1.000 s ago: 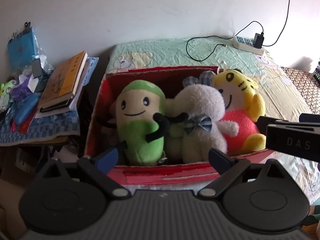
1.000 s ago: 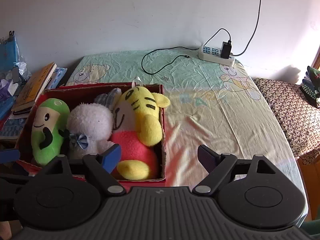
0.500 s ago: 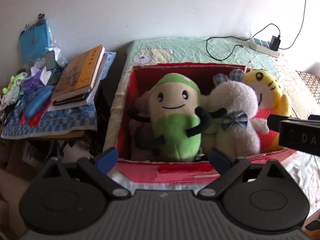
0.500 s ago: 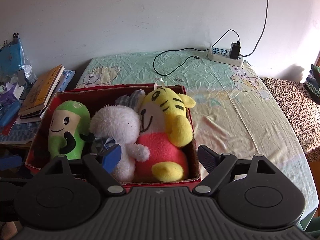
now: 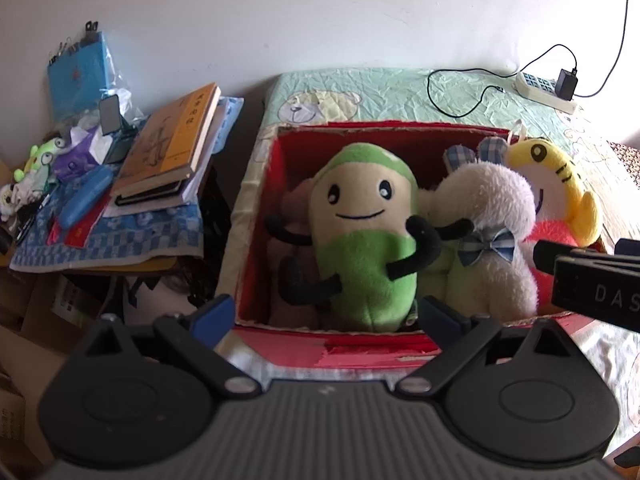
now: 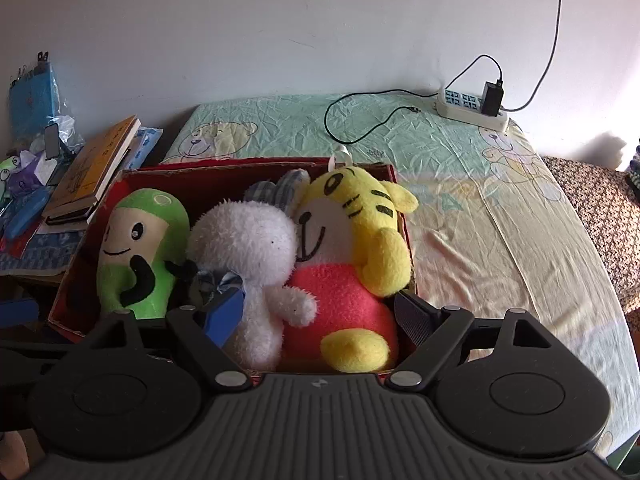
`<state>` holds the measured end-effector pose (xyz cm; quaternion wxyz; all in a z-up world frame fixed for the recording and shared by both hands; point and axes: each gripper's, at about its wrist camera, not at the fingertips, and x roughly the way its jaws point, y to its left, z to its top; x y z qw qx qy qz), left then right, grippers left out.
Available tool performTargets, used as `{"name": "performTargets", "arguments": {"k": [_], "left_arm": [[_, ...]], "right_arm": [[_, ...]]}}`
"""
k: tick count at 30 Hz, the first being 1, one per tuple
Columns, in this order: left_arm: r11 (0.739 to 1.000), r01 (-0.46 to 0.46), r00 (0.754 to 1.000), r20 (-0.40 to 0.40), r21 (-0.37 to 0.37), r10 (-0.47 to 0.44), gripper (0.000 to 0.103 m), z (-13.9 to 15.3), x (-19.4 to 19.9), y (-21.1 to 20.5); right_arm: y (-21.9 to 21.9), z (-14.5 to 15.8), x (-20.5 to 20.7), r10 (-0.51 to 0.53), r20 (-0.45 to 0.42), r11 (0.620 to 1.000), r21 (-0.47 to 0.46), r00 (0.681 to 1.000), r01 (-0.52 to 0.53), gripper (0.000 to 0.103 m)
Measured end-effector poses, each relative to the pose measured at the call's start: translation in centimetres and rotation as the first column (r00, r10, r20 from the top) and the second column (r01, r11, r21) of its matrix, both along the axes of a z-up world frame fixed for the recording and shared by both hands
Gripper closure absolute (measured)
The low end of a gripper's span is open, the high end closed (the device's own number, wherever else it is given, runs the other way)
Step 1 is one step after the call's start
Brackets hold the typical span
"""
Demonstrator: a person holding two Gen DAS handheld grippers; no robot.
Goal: Organize objects
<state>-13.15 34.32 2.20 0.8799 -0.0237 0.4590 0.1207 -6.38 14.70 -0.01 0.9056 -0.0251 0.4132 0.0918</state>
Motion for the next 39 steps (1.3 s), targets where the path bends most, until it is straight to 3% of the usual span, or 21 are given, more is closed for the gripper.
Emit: {"name": "performTargets", "arguments": {"k": [11, 31, 39], "left_arm": [[0.999, 0.032, 0.999, -0.028, -0.003, -0.032, 0.004, -0.7, 0.6, -0.6], [0.999, 0.033, 0.999, -0.018, -0.023, -0.033, 0.002, -0.8, 0.2, -0.5], [0.998, 0.058, 0.998, -0.034, 0.001, -0.058, 0.002, 0.3, 0.3, -1.3]], "right_arm": [[-0.5, -0.5, -0.4, -0.027, 0.021, 0.999, -0.028, 0.999, 0.028, 0.018], [-0.6, -0.7, -1.2, -0.038, -0.016, 0.999, 0.024, 0.999, 0.039, 0.016], [-1.1, -0.1, -1.4, -0.051, -0.025, 0.998, 0.042, 0.998, 0.052, 0.017]]}}
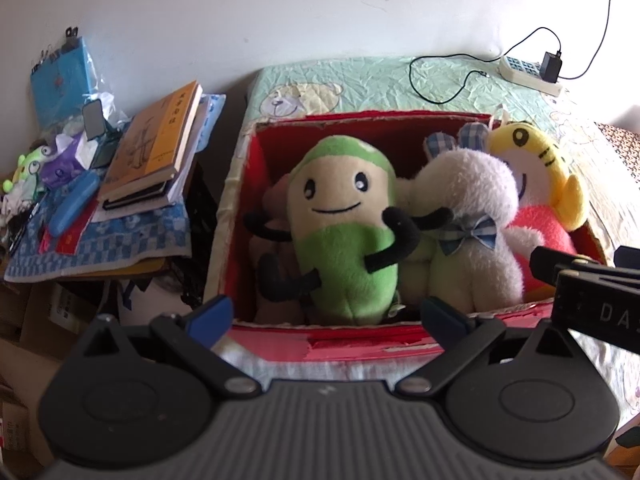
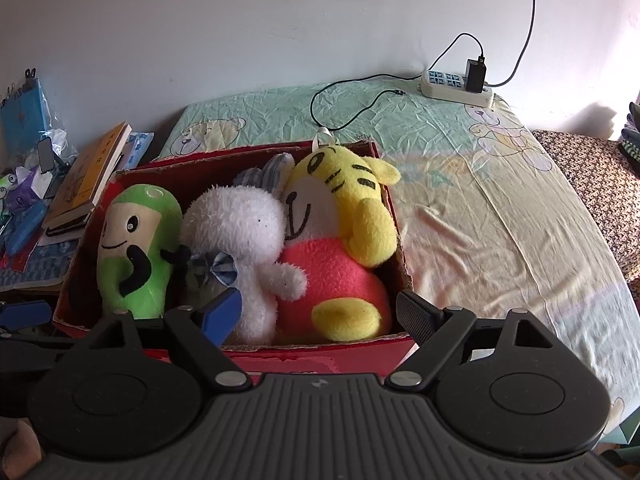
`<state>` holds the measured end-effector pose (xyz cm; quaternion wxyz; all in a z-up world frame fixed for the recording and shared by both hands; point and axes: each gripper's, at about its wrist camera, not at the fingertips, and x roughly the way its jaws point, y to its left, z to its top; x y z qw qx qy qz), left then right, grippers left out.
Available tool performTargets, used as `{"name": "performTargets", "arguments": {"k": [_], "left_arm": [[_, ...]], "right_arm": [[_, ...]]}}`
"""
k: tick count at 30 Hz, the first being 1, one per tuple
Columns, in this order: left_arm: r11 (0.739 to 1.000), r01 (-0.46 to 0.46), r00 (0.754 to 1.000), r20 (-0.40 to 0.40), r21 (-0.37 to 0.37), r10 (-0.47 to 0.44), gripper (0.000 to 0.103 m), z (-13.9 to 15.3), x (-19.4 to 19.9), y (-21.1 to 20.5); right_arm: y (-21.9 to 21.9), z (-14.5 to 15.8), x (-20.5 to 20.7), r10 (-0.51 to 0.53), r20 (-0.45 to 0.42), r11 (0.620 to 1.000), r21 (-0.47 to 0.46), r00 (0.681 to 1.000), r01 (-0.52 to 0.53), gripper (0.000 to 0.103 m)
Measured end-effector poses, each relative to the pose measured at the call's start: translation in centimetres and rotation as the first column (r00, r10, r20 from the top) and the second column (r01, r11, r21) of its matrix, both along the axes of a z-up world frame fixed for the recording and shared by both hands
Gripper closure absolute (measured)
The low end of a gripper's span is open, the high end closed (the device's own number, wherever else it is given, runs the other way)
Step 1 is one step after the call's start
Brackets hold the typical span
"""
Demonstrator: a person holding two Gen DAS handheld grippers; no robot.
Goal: Organize objects
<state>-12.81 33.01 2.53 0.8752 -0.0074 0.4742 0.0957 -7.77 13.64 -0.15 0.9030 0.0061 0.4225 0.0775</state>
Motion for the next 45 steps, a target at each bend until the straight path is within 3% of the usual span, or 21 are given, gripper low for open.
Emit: {"name": "performTargets", "arguments": {"k": [17, 45], "left_arm": [[0.998, 0.044, 0.998, -0.051, -0.035, -0.046, 0.002, -0.8, -0.7, -2.0], [0.999, 0.000, 0.993, -0.120, -0.035, -0.004, 0.002, -2.9, -2.3, -2.8]], "right_arm": [[-2.1, -0.7, -1.0, -0.037, -0.049, 0.998, 0.046, 0.998, 0.039, 0.017], [-1.7, -2.3, -2.2, 0.025, -0.116, 0.998, 0.059, 0.993, -0.018, 0.017]]}}
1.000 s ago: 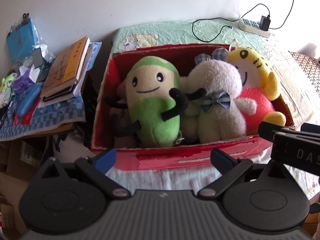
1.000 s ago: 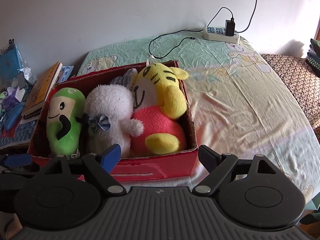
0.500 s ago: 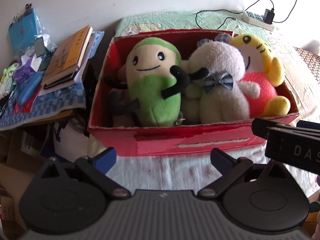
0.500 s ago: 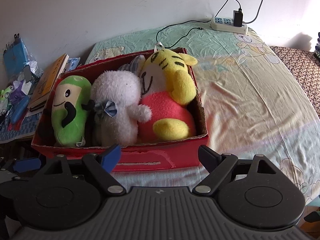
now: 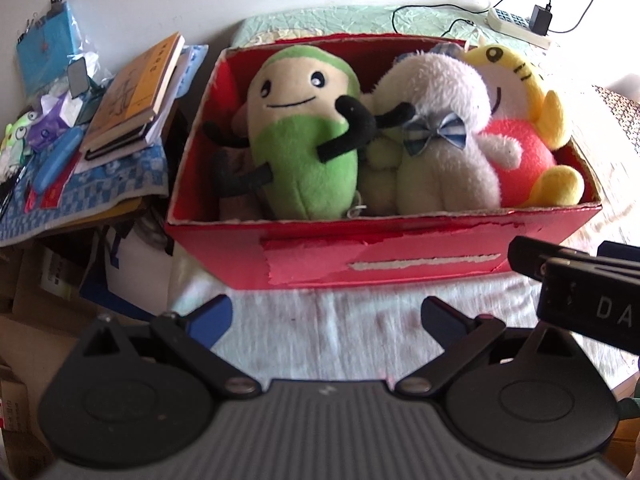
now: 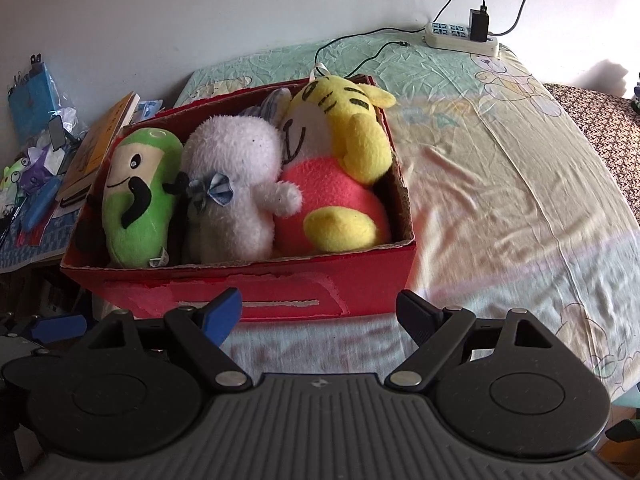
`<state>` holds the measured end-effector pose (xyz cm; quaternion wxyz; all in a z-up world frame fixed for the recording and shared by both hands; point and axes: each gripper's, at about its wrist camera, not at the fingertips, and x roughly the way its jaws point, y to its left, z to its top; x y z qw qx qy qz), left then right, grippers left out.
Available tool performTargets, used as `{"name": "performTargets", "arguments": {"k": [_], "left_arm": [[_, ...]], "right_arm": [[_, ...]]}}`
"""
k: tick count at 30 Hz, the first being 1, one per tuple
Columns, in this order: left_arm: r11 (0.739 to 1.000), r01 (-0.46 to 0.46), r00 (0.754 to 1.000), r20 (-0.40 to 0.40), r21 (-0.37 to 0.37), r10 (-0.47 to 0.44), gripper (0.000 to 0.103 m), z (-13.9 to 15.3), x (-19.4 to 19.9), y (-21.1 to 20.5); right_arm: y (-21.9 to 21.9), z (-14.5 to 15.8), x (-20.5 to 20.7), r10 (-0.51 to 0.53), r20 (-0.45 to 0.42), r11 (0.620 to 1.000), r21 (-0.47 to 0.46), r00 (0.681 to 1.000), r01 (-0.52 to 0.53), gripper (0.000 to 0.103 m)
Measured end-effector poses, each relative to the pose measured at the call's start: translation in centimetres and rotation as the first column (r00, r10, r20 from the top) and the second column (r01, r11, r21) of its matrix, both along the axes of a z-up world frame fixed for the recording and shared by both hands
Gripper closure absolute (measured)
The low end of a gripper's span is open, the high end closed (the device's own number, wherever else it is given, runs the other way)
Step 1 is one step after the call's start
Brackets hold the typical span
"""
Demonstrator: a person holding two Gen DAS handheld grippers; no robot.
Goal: Organize objects
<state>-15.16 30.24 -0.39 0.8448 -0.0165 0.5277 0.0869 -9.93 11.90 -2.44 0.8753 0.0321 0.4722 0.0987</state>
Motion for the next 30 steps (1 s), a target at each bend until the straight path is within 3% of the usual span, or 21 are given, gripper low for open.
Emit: {"name": "performTargets", "arguments": {"k": [19, 25, 30], "left_arm": [[0.996, 0.079, 0.995, 0.061, 0.044, -0.082, 0.003, 1.2, 0.7, -2.3], [0.985, 0.159, 0.978, 0.126, 0.060, -0.165, 0.003, 2.8, 0.9, -4.1], [0.974, 0.219, 0.965, 0.133, 0.052, -0.224, 0.003, 3.0, 2.1, -5.9]], "right_arm": [[-2.5, 0.3, -0.2, -0.106, 0.048, 0.994, -0.015, 0.993, 0.106, 0.017], [-3.7, 0.6, 0.2, -0.173, 0.074, 0.984, -0.021, 0.982, 0.175, 0.017], [-4.9, 0.9, 0.1, -0.216, 0.089, 0.974, -0.045, 0.972, 0.220, 0.018]]}}
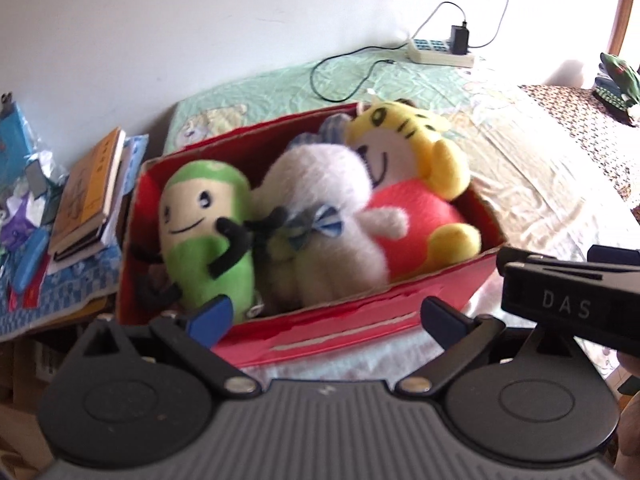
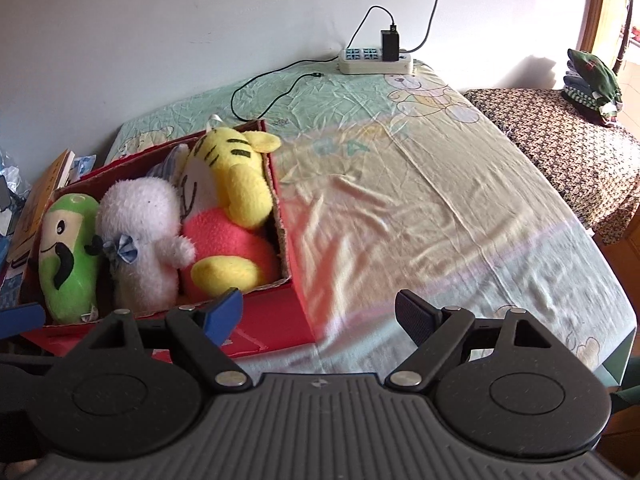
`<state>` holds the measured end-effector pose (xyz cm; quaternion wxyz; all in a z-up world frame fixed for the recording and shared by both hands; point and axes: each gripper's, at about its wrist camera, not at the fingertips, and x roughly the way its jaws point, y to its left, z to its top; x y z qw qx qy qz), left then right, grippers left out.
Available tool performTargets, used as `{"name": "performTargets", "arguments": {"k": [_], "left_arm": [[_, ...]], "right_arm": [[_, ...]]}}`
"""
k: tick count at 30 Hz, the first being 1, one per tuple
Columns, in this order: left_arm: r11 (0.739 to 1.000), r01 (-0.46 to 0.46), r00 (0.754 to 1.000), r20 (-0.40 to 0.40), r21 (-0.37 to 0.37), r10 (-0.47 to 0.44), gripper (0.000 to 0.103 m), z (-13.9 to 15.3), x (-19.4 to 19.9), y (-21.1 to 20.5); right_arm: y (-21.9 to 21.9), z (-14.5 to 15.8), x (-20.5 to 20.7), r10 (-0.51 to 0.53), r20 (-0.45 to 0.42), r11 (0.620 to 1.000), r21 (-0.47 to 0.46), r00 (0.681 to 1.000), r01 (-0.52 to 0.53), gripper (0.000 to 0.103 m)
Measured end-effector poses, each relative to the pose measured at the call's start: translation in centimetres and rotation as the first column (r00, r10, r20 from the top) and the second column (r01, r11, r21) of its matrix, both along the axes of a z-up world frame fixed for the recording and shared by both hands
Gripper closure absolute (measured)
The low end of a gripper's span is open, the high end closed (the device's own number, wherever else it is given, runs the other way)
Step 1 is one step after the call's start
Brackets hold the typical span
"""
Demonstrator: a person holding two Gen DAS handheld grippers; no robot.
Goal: Organize objects
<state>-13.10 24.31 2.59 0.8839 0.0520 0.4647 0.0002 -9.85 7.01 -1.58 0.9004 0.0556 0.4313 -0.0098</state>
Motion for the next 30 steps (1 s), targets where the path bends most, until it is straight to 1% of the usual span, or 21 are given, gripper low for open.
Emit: {"name": "performTargets", "arguments": {"k": [7, 12, 15, 19, 24, 30], "left_arm": [[0.995, 0.103, 0.995, 0.012, -0.012, -0.103, 0.003, 0.2, 0.9, -3.3], [0.994, 0.109, 0.994, 0.012, -0.013, -0.109, 0.003, 0.1, 1.3, -4.1], [0.996, 0.089, 0.996, 0.014, -0.016, -0.089, 0.003, 0.1, 1.4, -3.6], [0.999, 0.041, 0.999, 0.020, -0.022, -0.041, 0.003, 0.1, 1.3, -2.0], [0.999, -0.040, 0.999, 0.020, -0.035, 0.041, 0.003, 0.1, 0.7, 0.5], [0.989, -0.139, 0.990, 0.024, -0.042, 0.140, 0.003, 0.3, -0.2, 3.9]], "right_arm": [[-3.4, 0.3, -0.4, -0.103, 0.008, 0.994, -0.017, 0.995, 0.103, 0.018], [-4.6, 0.5, -0.4, -0.133, 0.019, 0.991, -0.012, 0.991, 0.133, 0.018], [-4.4, 0.6, -0.1, -0.123, 0.021, 0.992, -0.009, 0.992, 0.124, 0.018], [-3.3, 0.7, 0.4, -0.086, 0.027, 0.996, 0.000, 0.996, 0.086, 0.018], [-1.1, 0.9, 0.9, 0.006, 0.048, 1.000, 0.024, 0.999, -0.007, 0.018], [1.9, 1.3, 1.2, 0.094, 0.075, 0.994, 0.046, 0.993, -0.098, 0.018]]}}
